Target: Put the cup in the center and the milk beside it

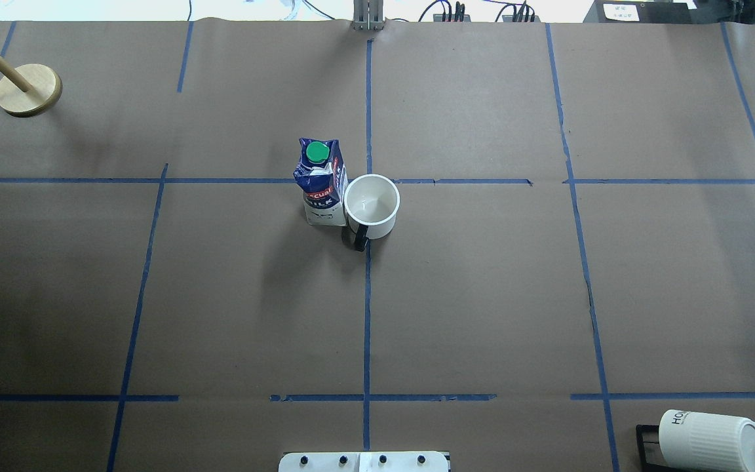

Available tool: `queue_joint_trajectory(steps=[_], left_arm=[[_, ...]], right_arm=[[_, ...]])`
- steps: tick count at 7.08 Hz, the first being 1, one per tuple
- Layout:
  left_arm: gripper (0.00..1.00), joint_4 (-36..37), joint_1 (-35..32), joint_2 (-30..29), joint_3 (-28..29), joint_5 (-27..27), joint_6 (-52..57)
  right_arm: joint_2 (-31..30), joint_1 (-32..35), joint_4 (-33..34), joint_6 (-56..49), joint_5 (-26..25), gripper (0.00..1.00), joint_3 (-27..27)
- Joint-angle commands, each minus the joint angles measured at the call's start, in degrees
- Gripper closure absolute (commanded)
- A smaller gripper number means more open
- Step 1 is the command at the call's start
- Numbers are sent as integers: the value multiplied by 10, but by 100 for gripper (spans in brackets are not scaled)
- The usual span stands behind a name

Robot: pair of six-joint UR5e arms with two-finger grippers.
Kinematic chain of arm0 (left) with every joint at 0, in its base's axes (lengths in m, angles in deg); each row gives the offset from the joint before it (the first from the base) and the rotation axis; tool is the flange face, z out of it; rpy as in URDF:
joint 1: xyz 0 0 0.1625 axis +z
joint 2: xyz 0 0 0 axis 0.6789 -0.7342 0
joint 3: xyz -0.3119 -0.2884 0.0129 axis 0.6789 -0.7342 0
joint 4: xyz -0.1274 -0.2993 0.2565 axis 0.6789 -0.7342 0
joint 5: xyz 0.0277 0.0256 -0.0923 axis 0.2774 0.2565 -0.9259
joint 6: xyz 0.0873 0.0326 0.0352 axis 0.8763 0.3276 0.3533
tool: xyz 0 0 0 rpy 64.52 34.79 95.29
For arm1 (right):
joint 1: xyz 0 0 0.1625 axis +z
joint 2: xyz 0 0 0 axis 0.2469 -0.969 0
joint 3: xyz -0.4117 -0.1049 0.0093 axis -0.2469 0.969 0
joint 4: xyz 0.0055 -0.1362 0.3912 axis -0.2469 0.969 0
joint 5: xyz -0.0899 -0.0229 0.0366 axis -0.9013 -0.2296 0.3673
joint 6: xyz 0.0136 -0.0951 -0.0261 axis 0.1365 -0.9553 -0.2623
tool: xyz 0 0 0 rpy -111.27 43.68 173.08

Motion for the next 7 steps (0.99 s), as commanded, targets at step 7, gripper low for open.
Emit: queue_joint_trajectory(steps=[7], left_arm=[[0, -5, 5, 5, -45, 6, 4]], right_arm=[[8, -24, -2, 3, -1, 0, -2]])
